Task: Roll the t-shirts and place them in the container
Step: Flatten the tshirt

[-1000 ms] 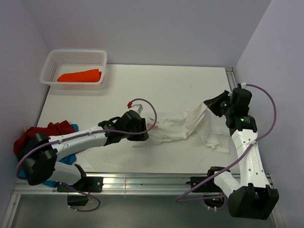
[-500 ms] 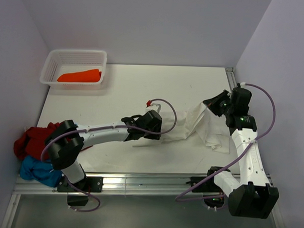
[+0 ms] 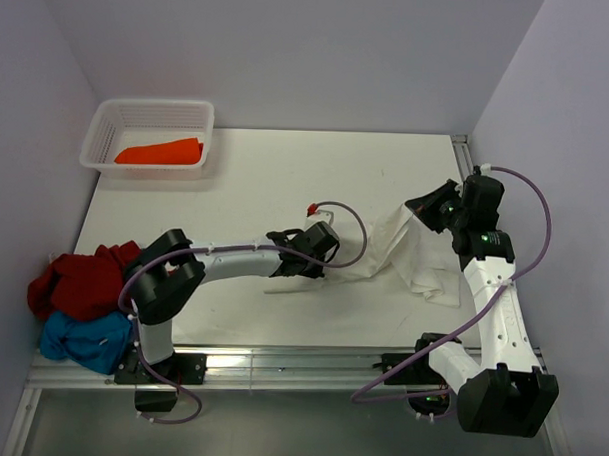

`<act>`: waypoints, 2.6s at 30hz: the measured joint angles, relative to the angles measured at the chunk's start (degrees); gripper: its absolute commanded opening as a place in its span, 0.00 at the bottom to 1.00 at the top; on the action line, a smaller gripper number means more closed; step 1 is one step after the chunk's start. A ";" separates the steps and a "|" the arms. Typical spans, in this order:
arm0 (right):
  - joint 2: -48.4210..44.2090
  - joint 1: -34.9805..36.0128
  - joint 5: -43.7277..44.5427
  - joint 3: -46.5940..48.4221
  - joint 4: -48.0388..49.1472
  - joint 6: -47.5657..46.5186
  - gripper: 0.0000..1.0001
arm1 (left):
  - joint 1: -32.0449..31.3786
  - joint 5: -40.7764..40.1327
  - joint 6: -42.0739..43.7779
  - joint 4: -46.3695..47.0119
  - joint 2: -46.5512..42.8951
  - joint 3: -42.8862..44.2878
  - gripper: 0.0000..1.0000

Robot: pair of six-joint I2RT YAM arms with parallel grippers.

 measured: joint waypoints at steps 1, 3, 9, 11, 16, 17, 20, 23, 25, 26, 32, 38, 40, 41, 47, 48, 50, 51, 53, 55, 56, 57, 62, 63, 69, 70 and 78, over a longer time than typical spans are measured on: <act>0.00 0.00 0.00 -0.04 0.00 -0.02 0.00 | 0.00 -0.20 0.17 -0.46 0.04 0.13 0.00; -0.11 0.00 -0.02 -0.37 0.09 -0.02 0.00 | 0.00 -0.70 0.20 -1.40 -0.26 0.44 0.00; -0.31 0.00 -0.37 -0.85 0.00 -0.04 0.00 | 0.26 -1.81 0.52 -11.58 -7.34 3.76 0.00; -0.39 0.00 -0.96 -0.76 -0.04 0.00 0.00 | 1.01 -1.27 1.03 -15.89 -11.39 7.17 0.00; -0.42 0.00 -4.15 1.97 -0.24 1.18 0.00 | 6.93 1.18 3.19 -22.08 -22.29 15.39 0.00; -0.44 0.00 -4.85 3.06 -0.22 1.49 0.00 | 8.83 1.16 3.76 -23.52 -24.96 16.83 0.00; -0.83 0.00 -6.12 5.81 -0.15 1.73 0.00 | 13.25 0.46 5.53 -26.62 -30.64 18.34 0.00; -1.79 0.00 -7.54 6.64 0.24 1.73 0.00 | 15.78 0.07 7.32 -29.77 -33.79 17.90 0.00; -2.05 0.00 -8.66 6.51 0.48 1.75 0.00 | 16.59 0.15 8.09 -30.42 -34.36 16.06 0.00; -2.05 0.00 -9.07 6.16 0.85 1.79 0.00 | 16.87 0.33 8.33 -30.80 -34.40 14.62 0.00; -2.10 0.00 -10.45 -0.39 2.43 1.88 0.00 | 17.18 2.27 8.68 -31.28 -33.00 4.17 0.03; -1.01 0.00 -10.91 -4.66 2.99 1.73 0.01 | 17.18 4.79 8.68 -28.70 -30.58 -1.97 0.16; -0.24 0.00 -10.95 -4.92 3.56 1.60 0.02 | 17.18 5.03 8.44 -27.47 -28.96 -2.34 0.23; 0.04 0.00 -10.99 -5.09 4.00 1.46 0.03 | 17.18 5.07 8.44 -26.91 -28.33 -2.36 0.27; 0.46 0.00 -11.06 -5.60 5.05 1.16 0.02 | 17.18 6.03 8.28 -23.74 -26.80 -2.47 0.38; 0.48 0.00 -11.06 -5.60 5.22 1.03 0.00 | 17.18 6.34 8.31 -23.06 -26.80 -2.47 0.36; 0.52 0.00 -11.06 -5.60 5.60 1.01 0.00 | 17.18 6.62 8.26 -22.25 -26.80 -2.54 0.32; 0.55 0.00 -11.04 -5.60 5.64 1.01 0.00 | 17.18 6.84 8.33 -22.03 -26.80 -2.56 0.32; 0.59 0.00 -11.02 -5.60 5.66 1.05 0.02 | 17.18 7.37 8.33 -21.05 -26.80 -2.97 0.34; 0.79 0.00 -10.97 -5.60 5.86 1.16 0.04 | 17.18 8.26 8.33 -20.04 -26.82 -3.80 0.34; 0.94 0.00 -11.02 -5.60 6.01 1.31 0.04 | 17.18 9.05 8.31 -19.39 -26.82 -4.46 0.35; 1.16 0.00 -11.10 -5.60 6.23 1.55 0.03 | 17.16 9.53 8.26 -19.08 -26.91 -4.92 0.36; 1.40 0.28 -12.17 -5.60 7.45 3.61 0.03 | 11.87 9.31 6.69 -16.52 -28.76 -6.78 0.45; 1.25 0.68 -12.04 -5.60 7.52 3.98 0.03 | 9.77 9.35 6.19 -15.52 -29.31 -6.78 0.47; -2.71 8.02 -4.96 -4.13 4.48 8.72 0.00 | -0.07 8.11 3.41 -7.65 -31.34 -6.62 0.52; -3.43 10.05 -2.69 -3.10 3.26 9.86 0.00 | -1.25 7.37 3.13 -6.62 -31.26 -6.60 0.53; -7.17 22.45 13.60 3.48 -2.89 20.31 0.00 | -10.03 1.75 0.42 0.46 -24.65 -2.95 0.67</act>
